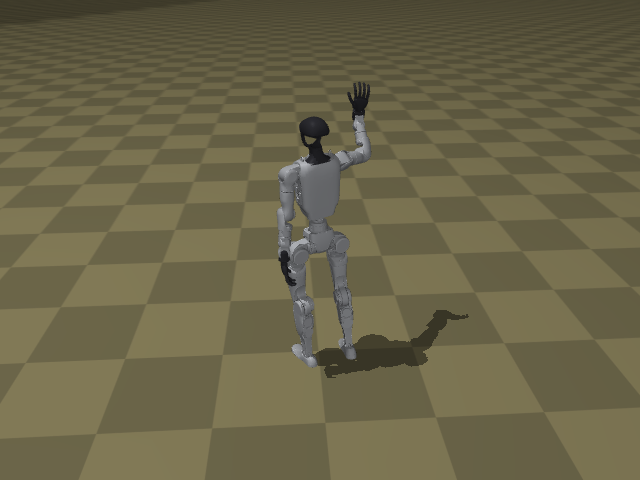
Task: In place motions
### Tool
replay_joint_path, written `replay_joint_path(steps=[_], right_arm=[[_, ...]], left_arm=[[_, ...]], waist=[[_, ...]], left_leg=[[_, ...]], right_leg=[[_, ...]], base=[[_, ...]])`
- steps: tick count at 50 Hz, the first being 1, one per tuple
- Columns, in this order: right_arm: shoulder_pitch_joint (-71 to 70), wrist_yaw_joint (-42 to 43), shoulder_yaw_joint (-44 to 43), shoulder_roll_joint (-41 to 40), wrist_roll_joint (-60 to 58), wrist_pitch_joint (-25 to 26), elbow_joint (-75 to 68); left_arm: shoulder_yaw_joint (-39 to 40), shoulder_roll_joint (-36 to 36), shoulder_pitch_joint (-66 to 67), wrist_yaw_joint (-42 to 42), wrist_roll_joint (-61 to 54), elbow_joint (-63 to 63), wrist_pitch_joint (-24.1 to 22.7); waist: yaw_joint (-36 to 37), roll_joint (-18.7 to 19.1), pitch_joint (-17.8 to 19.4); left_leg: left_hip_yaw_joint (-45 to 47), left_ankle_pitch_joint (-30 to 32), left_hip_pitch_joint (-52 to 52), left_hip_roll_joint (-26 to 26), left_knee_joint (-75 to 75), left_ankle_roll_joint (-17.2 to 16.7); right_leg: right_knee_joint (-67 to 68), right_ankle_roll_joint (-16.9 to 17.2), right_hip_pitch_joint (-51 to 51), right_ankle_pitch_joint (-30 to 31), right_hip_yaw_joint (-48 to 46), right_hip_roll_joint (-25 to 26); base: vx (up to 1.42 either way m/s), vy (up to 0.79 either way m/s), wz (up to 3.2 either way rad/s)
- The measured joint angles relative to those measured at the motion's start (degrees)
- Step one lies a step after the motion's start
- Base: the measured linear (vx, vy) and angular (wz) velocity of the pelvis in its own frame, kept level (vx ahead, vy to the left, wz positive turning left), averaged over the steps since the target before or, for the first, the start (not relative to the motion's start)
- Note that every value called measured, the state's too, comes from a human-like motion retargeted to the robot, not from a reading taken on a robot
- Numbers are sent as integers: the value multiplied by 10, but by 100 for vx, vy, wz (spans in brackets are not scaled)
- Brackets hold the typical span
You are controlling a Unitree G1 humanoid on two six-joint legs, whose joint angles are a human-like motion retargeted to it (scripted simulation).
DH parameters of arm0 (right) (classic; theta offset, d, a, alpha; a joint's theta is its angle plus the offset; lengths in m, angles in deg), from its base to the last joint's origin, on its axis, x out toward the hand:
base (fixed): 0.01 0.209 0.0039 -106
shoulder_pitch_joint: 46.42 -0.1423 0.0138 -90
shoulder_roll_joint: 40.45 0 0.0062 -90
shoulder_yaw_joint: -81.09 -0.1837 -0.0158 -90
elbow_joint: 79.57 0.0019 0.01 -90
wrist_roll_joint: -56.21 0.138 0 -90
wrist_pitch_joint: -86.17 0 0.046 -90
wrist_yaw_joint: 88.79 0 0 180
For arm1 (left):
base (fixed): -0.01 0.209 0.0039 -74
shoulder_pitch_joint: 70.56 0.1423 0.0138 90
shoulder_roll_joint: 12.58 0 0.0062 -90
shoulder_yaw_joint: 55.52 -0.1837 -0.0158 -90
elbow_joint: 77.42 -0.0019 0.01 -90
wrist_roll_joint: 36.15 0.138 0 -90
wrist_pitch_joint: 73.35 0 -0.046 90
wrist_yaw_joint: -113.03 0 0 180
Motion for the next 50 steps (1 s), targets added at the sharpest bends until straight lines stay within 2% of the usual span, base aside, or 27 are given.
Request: replay_joint_path(steps=[5, 10, 13, 16, 18, 19, 20, 23, 26, 30, 33, 35, 38, 40, 43, 45, 47, 50], right_arm=[[-58, 26, -73, -102, 273, 34, -231], [-81, -59, -184, -135, 529, 45, -391], [-87, -88, -225, -163, 671, 4, -398], [-92, -53, -214, -197, 721, -106, -352], [-80, 6, -181, -200, 674, -161, -308], [-69, 27, -161, -192, 630, -162, -279], [-57, 44, -140, -182, 580, -153, -248], [-27, 12, -80, -123, 408, -88, -136], [-20, -22, -10, -46, 248, -58, -36], [-42, -63, 84, 63, 47, -60, 89], [-84, -68, 176, 136, -44, -64, 177], [-122, -62, 235, 178, -104, -91, 226], [-170, 2, 288, 192, -182, -113, 249], [-179, 41, 298, 167, -182, -111, 209], [-106, 29, 215, 54, -108, -68, 100], [-29, 9, 115, -67, -27, -9, 45], [5, -40, 29, -209, 69, 71, 18], [16, -168, -83, -405, 221, 167, -4]], left_arm=[[4, 2, 3, -4, -1, -7, 6], [9, -1, 2, -2, 5, 0, 7], [6, -4, 2, 1, 2, 3, 4], [2, -5, 1, 5, 3, -1, 5], [0, -3, -1, 6, 8, -5, 5], [-1, -3, -3, 5, 10, -7, 5], [-3, -2, -5, 4, 12, -8, 5], [-7, -1, -9, 1, 11, -9, 3], [-8, -1, -10, 0, 6, -6, 0], [-10, 5, -11, -1, 4, -6, -2], [-18, 13, -15, 1, 2, -6, -2], [-23, 17, -18, 4, 2, -5, -3], [-22, 12, -21, 8, 4, 4, -5], [-18, 1, -21, 8, 5, 12, -8], [-11, -11, -17, 5, 3, 19, -12], [-11, -5, -14, 2, 1, 17, -13], [-14, 0, -12, -3, -1, 10, -10], [-14, 1, -12, -9, -1, -3, 1]], waist=[[-3, -5, 1], [4, -9, 0], [2, -5, -3], [-2, 0, -8], [-1, 3, -8], [0, 3, -7], [3, 4, -5], [11, 6, 3], [13, 8, 5], [12, 7, 2], [12, 2, 1], [11, 1, 2], [6, 6, 8], [0, 14, 9], [-9, 19, 5], [-9, 12, -2], [-8, 6, -6], [-9, 5, -7]], left_leg=[[-6, 0, -1, -2, 4, 0], [-19, -1, -8, -3, 11, 0], [-22, -1, -10, -1, 9, 0], [-20, 0, -12, 1, 7, 1], [-16, -1, -10, 2, 6, 1], [-13, -1, -8, 2, 5, 2], [-10, -1, -6, 2, 4, 2], [-2, -2, 1, 1, 3, 3], [3, -2, 4, 1, 1, 4], [8, -3, 5, 1, -2, 3], [9, -3, 7, 2, -3, 3], [9, -3, 10, 3, -4, 3], [9, -3, 14, 5, -5, 4], [7, -3, 15, 5, -5, 5], [6, -2, 12, 5, -4, 5], [6, -2, 8, 5, -4, 4], [9, -2, 8, 6, -4, 4], [13, -2, 9, 7, -4, 4]], right_leg=[[-1, 1, 2, 1, -4, -3], [-2, 2, 1, 2, -9, -4], [-2, 3, -1, 1, -12, -1], [-2, 2, -3, 0, -11, 2], [-1, 2, -4, 0, -8, 3], [-1, 1, -3, 0, -6, 3], [-1, 1, -2, 0, -4, 4], [0, 0, -1, 1, 2, 4], [1, 0, -2, 2, 8, 3], [2, 0, -6, 3, 12, 1], [2, 1, -5, 3, 13, 2], [3, 1, -3, 2, 15, 4], [4, 1, 0, 2, 16, 6], [4, 1, 2, 2, 15, 7], [3, 2, 0, 3, 15, 7], [3, 2, -3, 4, 15, 7], [3, 1, -5, 5, 17, 8], [3, 1, -7, 6, 20, 9]], base=[[0, 0, 0], [0, 0, 0], [0, 0, 0], [0, 0, 0], [0, 0, 0], [0, 0, 0], [0, 0, 0], [0, 0, -19], [0, 0, -6], [0, 0, 0], [0, 0, 0], [0, 0, 0], [0, 0, 0], [0, 0, 0], [0, 0, 0], [0, 0, 0], [0, 0, 0], [0, 0, 0]])
